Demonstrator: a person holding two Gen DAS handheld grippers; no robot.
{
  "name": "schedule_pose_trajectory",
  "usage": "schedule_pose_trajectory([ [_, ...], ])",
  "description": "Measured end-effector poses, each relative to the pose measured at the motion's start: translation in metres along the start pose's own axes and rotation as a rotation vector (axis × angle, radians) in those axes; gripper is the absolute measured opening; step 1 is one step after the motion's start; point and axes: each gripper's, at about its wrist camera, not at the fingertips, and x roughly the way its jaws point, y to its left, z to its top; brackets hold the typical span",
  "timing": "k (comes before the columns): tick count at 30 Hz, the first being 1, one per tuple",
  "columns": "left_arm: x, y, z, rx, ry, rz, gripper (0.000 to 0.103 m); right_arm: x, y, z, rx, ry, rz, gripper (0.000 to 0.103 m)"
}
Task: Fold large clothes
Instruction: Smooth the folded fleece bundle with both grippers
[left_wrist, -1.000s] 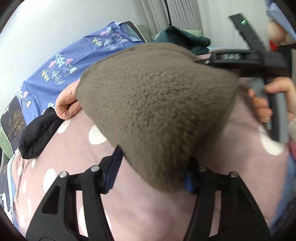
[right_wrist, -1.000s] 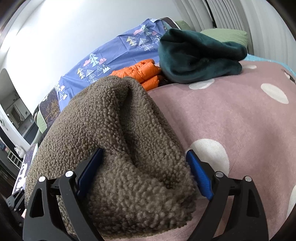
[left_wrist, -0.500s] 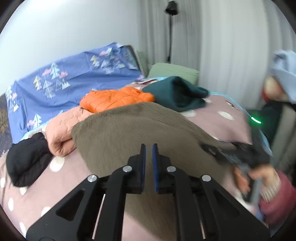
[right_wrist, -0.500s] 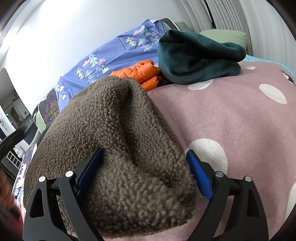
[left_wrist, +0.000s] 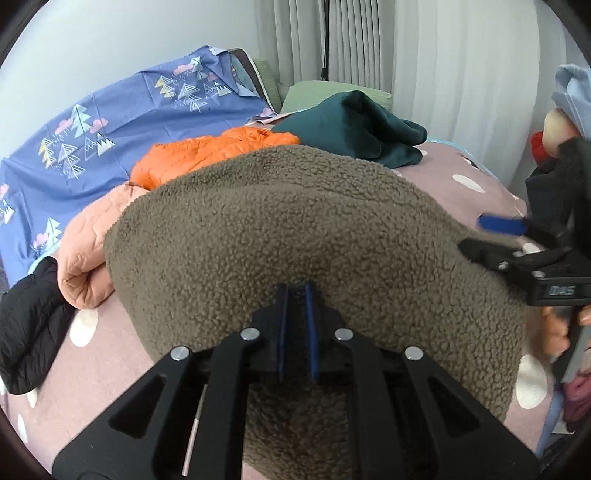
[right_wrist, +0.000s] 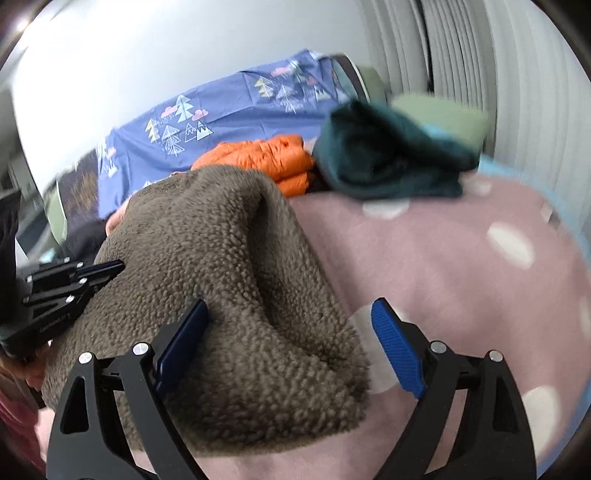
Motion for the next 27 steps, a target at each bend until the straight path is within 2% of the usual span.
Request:
schedule_pose_trajectory([
  [3, 0.000, 0.001, -0.002, -0.003, -0.003, 0.008, 0.008, -0.012, 0.014, 0.003, -0.094, -0.021, -0.055, 0.089],
  [9, 0.002, 0.003, 0.000, -0.003, -0.003, 0.009, 0.008, -0.023, 0.018, 0.007, -0.083, -0.062, -0.042, 0.077],
  [10, 0.002, 0.003, 0.001, -0.003, -0.003, 0.011, 0.008, -0.026, 0.019, 0.009, -0.078, -0.082, -0.033, 0.068],
  [11, 0.002, 0.002, 0.001, -0.005, -0.003, 0.015, 0.008, -0.029, 0.021, 0.010, -0.077, -0.099, -0.030, 0.051],
  [12, 0.003, 0.001, 0.001, -0.006, -0.003, 0.018, 0.008, -0.031, 0.023, 0.012, -0.075, -0.116, -0.024, 0.043],
  [13, 0.003, 0.001, 0.002, -0.006, -0.003, 0.023, 0.008, -0.033, 0.024, 0.015, -0.066, -0.136, 0.005, 0.029],
  [14, 0.003, 0.000, 0.001, -0.004, -0.004, 0.029, 0.008, -0.036, 0.025, 0.016, -0.050, -0.152, 0.051, 0.026],
  [17, 0.002, -0.001, 0.000, -0.010, -0.008, 0.036, 0.008, -0.018, 0.028, 0.015, -0.052, -0.107, 0.110, 0.026],
  [18, 0.002, -0.001, 0.000, -0.012, -0.010, 0.035, 0.008, 0.007, 0.032, 0.008, -0.078, -0.017, 0.105, 0.026],
  [19, 0.003, -0.001, 0.000, -0.013, -0.010, 0.035, 0.008, 0.021, 0.033, 0.001, -0.088, 0.006, 0.080, 0.027],
  [21, 0.006, -0.004, 0.000, -0.009, -0.019, 0.046, 0.008, 0.027, 0.035, -0.009, -0.115, -0.039, 0.027, 0.026],
  [22, 0.007, -0.006, 0.000, -0.009, -0.023, 0.052, 0.007, 0.024, 0.035, -0.009, -0.108, -0.034, 0.018, 0.027],
  [24, 0.006, -0.008, 0.001, 0.004, -0.024, 0.069, 0.007, 0.022, 0.032, -0.005, -0.084, -0.011, 0.036, 0.027],
  [27, 0.005, -0.005, 0.000, -0.006, -0.030, 0.052, 0.007, 0.022, 0.032, -0.005, -0.104, -0.010, 0.045, 0.026],
])
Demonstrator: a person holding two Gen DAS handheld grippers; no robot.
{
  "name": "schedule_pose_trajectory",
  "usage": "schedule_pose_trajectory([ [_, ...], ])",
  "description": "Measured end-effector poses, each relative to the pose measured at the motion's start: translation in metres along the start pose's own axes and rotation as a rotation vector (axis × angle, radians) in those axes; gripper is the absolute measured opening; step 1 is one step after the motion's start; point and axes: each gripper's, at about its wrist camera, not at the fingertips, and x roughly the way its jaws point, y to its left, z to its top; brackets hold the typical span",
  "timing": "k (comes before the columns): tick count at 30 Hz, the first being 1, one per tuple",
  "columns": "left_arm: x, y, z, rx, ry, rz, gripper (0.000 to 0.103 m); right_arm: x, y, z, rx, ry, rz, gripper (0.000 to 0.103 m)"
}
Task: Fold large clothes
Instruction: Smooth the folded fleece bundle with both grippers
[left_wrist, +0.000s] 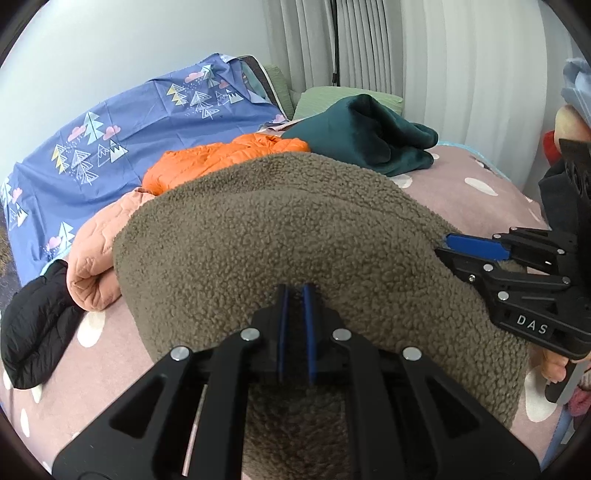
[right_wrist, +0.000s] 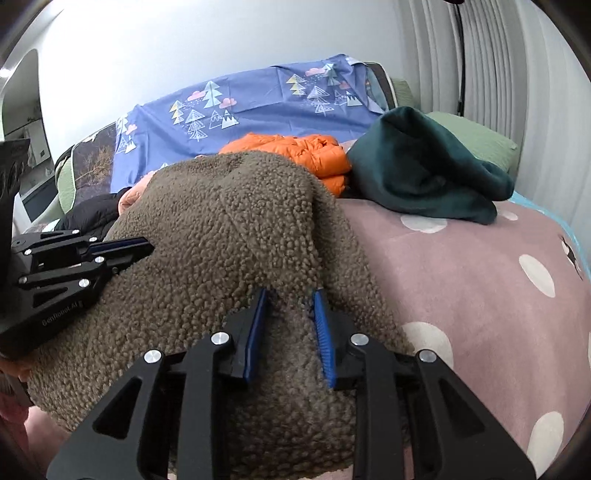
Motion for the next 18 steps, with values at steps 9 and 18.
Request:
schedule_pose_trajectory([
  [9, -0.001, -0.001, -0.001, 0.006, -0.005, 0.010, 0.007, -0.004, 0.001, 0.010, -0.022, 0.025, 0.011, 0.027],
  [18, -0.001, -0.003, 0.002, 0.023, 0.002, 0.007, 0.006, 0.019, 0.001, 0.104, 0.007, 0.076, 0.171, 0.026],
])
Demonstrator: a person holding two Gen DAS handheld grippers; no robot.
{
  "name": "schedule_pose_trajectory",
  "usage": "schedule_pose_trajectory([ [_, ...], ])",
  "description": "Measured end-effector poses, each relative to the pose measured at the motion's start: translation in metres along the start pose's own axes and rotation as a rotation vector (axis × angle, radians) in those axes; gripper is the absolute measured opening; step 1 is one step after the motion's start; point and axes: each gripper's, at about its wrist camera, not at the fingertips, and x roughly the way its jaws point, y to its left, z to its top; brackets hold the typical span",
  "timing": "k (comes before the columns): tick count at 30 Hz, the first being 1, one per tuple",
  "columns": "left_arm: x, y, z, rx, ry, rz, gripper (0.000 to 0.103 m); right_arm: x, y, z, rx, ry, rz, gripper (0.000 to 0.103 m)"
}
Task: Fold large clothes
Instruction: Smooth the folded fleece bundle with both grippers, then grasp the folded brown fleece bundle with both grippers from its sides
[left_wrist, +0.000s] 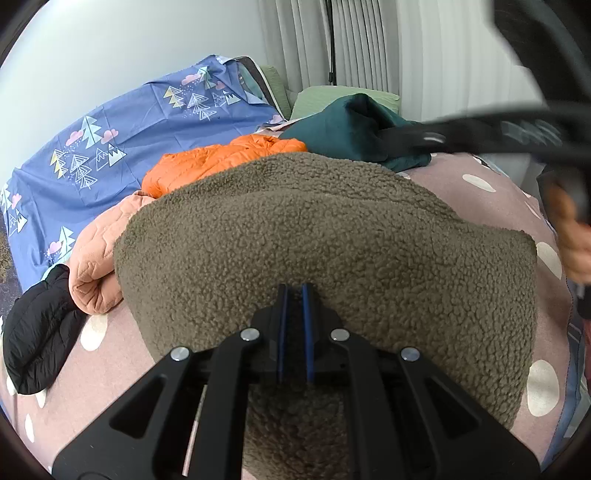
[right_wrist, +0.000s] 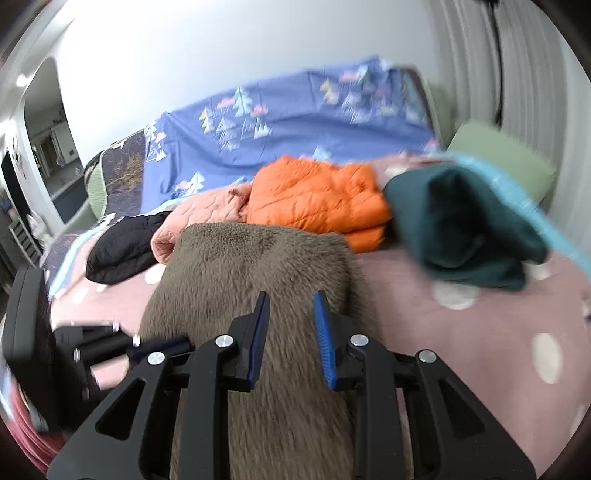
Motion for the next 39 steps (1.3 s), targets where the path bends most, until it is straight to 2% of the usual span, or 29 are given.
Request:
schedule_pose_trajectory([
  [2, 0.000, 0.002, -0.001, -0.006, -0.006, -0.008, 0.006, 0.047, -0.008, -0.007, 0.018, 0.136, -0.036, 0.022],
  [3, 0.000, 0.003, -0.001, -0.010, -0.007, -0.016, 0.006, 0.068, -0.013, -0.018, 0.023, 0.155, -0.043, 0.022],
  [6, 0.000, 0.006, 0.003, -0.034, -0.025, -0.039, 0.008, 0.059, -0.018, -0.021, 0.059, 0.124, -0.029, 0.022],
  [8, -0.009, 0.013, 0.012, -0.041, -0.054, -0.041, 0.013, 0.057, -0.015, -0.023, 0.028, 0.117, -0.035, 0.022],
  [12, -0.003, 0.041, 0.045, -0.091, -0.077, 0.059, 0.013, 0.059, -0.010, -0.020, 0.014, 0.122, -0.049, 0.022],
  [16, 0.044, 0.079, 0.062, -0.139, -0.002, 0.121, 0.016, 0.057, -0.011, -0.022, 0.007, 0.109, -0.051, 0.022],
  [17, 0.076, 0.091, 0.055, -0.155, 0.076, 0.132, 0.019, 0.057, -0.013, -0.023, 0.013, 0.107, -0.047, 0.022],
  [18, 0.097, 0.098, 0.045, -0.169, 0.114, 0.084, 0.019, 0.059, -0.015, -0.023, 0.022, 0.107, -0.045, 0.022],
  [19, 0.108, 0.100, 0.035, -0.187, 0.089, 0.052, 0.019, 0.064, -0.017, -0.023, 0.037, 0.111, -0.046, 0.022],
  [20, 0.106, 0.101, 0.035, -0.209, 0.074, 0.054, 0.019, 0.064, -0.018, -0.024, 0.039, 0.110, -0.045, 0.022],
  [23, 0.100, 0.089, 0.038, -0.152, 0.078, 0.113, 0.018, 0.063, -0.017, -0.024, 0.033, 0.102, -0.038, 0.022],
  [27, 0.087, 0.087, 0.045, -0.141, 0.077, 0.140, 0.018, 0.058, -0.011, -0.024, 0.011, 0.084, -0.061, 0.022],
  [29, 0.070, 0.084, 0.048, -0.165, 0.061, 0.136, 0.024, 0.054, -0.011, -0.028, 0.008, 0.073, -0.070, 0.022],
  [32, 0.035, 0.071, 0.051, -0.198, -0.008, 0.051, 0.035, 0.049, -0.011, -0.031, 0.013, 0.051, -0.061, 0.024],
  [34, 0.018, 0.055, 0.051, -0.184, -0.048, 0.005, 0.047, 0.046, -0.012, -0.033, 0.023, 0.038, -0.058, 0.025],
  [35, 0.013, 0.045, 0.051, -0.167, -0.057, -0.042, 0.050, 0.044, -0.012, -0.034, 0.027, 0.034, -0.059, 0.025],
  [37, 0.020, 0.022, 0.046, -0.100, -0.007, -0.120, 0.057, 0.039, -0.010, -0.036, 0.036, 0.025, -0.065, 0.026],
  [38, 0.036, 0.005, 0.038, -0.024, 0.036, -0.070, 0.057, 0.036, -0.010, -0.039, 0.040, 0.028, -0.070, 0.030],
  [39, 0.040, -0.007, 0.032, 0.036, 0.006, -0.004, 0.057, 0.032, -0.011, -0.042, 0.047, 0.038, -0.084, 0.035],
])
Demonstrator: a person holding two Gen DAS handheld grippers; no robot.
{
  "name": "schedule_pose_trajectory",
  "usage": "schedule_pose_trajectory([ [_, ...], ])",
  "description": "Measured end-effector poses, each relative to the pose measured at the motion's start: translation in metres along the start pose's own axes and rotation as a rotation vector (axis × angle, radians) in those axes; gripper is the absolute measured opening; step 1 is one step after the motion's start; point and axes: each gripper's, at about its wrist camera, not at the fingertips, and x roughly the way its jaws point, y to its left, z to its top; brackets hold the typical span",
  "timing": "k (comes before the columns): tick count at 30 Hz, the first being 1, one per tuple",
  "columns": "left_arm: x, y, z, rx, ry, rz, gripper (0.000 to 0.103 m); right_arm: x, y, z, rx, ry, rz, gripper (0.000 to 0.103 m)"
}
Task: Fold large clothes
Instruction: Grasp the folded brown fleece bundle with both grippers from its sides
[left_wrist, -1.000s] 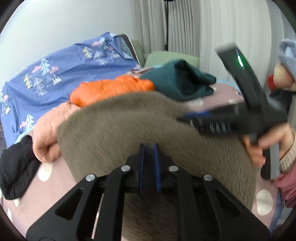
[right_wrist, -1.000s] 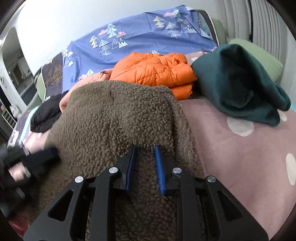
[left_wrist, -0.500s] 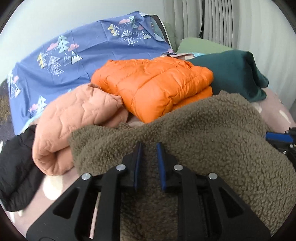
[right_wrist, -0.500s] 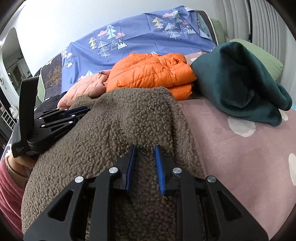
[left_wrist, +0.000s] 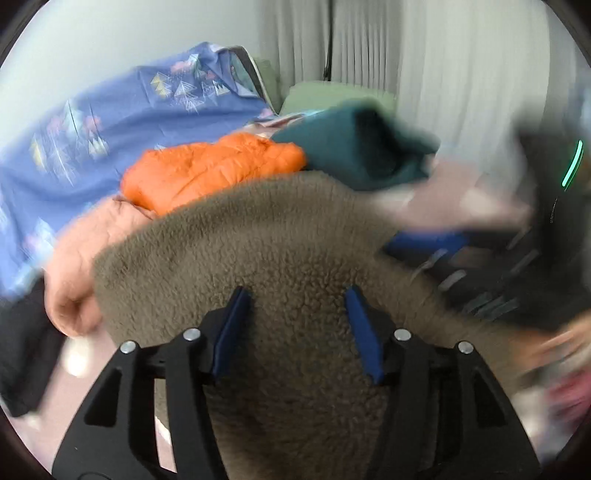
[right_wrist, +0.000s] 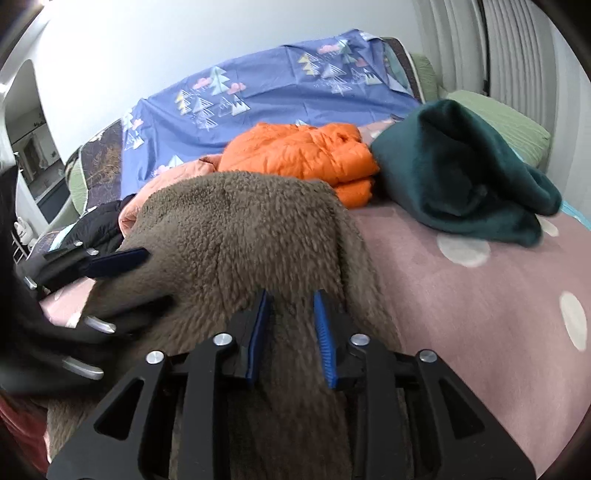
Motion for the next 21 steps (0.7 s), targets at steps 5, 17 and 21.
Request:
schedule_pose_trajectory([
  [5, 0.001, 0.003, 0.001, -0.009, 0.015, 0.003, 0.057, -0.042, -0.037, -0.030, 0.169, -0.024, 0.095, 0.063],
  [17, -0.002, 0.004, -0.003, -0.020, -0.003, -0.001, 0.057, -0.033, -0.082, -0.089, 0.479, 0.154, 0.391, 0.102],
  [21, -0.001, 0.006, -0.003, -0.031, -0.004, -0.011, 0.057, -0.017, -0.075, -0.085, 0.499, 0.176, 0.454, 0.102],
])
